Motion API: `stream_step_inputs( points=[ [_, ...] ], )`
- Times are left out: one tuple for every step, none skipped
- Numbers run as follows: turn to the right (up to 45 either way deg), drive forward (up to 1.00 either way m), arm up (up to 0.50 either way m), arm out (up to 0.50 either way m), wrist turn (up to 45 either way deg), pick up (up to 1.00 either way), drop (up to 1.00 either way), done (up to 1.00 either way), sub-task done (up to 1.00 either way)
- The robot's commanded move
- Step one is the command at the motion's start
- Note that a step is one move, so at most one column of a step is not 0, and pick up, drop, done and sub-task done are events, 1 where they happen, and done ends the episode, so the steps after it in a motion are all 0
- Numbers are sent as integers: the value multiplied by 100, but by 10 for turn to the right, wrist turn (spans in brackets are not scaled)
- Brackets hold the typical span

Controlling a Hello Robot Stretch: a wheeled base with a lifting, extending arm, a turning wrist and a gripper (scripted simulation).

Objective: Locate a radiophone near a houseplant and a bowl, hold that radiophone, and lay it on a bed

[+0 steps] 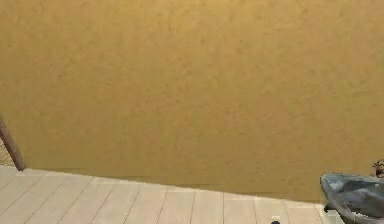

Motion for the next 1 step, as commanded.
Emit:
stream_step_inputs(
  points=[
    [-450,0,0,0,0,0,0,0,0]
  ],
)
